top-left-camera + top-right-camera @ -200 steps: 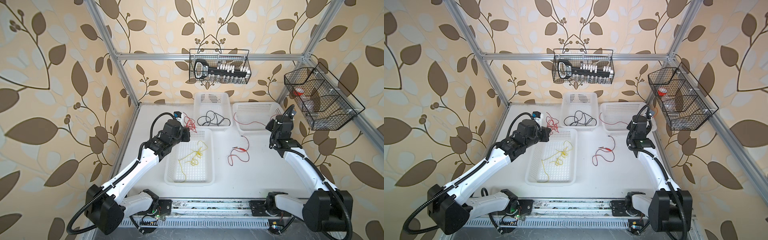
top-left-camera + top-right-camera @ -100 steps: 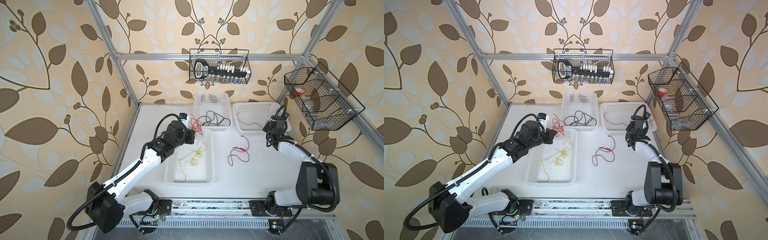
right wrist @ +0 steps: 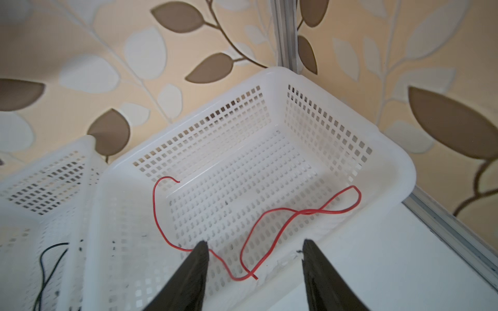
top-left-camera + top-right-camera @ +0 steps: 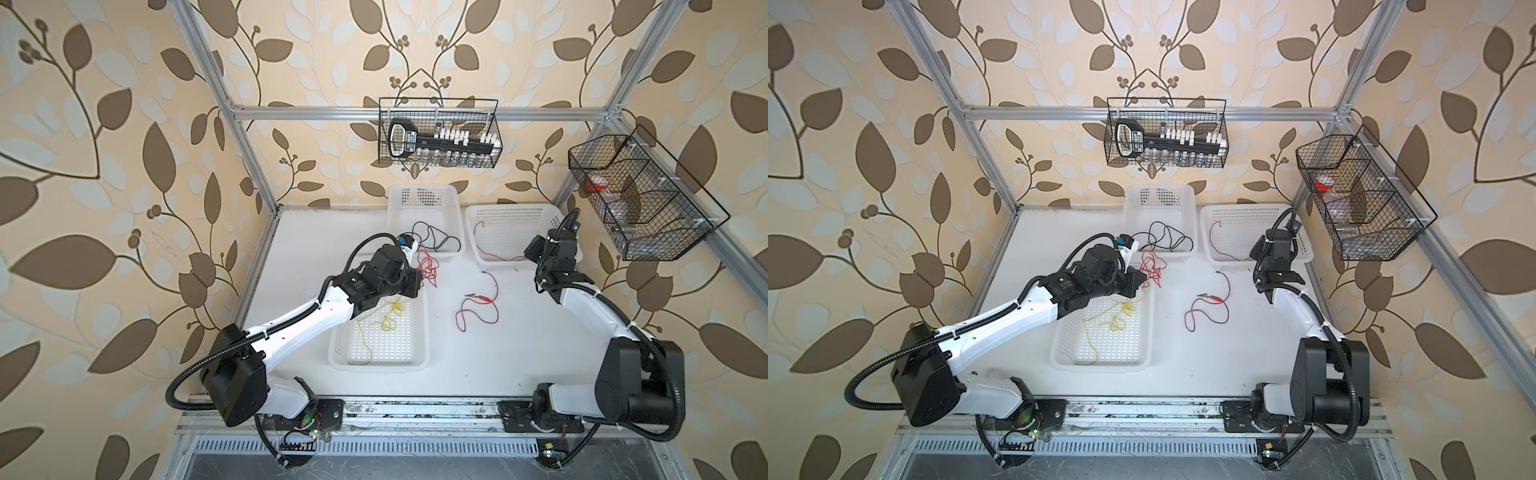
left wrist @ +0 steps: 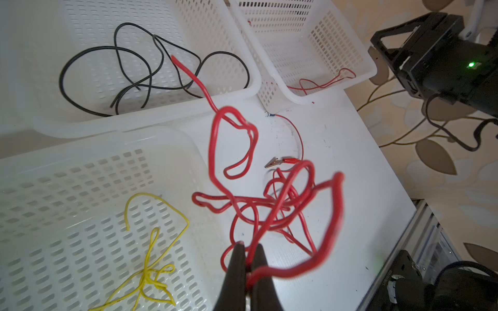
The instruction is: Untangle the cables
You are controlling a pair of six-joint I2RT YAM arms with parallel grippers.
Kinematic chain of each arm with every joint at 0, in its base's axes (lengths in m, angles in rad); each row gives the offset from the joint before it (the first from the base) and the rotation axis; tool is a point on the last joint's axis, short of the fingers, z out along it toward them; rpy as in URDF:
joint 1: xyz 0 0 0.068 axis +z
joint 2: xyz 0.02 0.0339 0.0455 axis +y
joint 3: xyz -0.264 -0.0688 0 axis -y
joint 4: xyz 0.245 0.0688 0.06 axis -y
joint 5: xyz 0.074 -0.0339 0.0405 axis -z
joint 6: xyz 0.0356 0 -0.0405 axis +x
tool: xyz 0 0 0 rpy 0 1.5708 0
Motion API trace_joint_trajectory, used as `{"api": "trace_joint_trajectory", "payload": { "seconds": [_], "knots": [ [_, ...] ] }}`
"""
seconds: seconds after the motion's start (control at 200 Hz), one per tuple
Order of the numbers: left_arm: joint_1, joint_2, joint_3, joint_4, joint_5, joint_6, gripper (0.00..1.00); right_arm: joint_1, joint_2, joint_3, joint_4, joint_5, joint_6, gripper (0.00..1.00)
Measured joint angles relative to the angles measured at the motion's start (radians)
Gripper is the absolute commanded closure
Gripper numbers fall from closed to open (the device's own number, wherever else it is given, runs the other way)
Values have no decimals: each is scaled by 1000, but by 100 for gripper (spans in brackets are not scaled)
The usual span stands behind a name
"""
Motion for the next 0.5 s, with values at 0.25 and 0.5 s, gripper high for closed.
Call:
{"api": "trace_joint_trajectory", "payload": {
  "seconds": [0.25, 0.5],
  "knots": [
    [-5, 42, 14, 14, 51, 4, 100, 120, -192, -82, -32, -101, 30, 42],
    [-6, 72, 28, 25, 99, 6, 100, 307, -361, -146, -88, -209, 20, 42]
  ]
}}
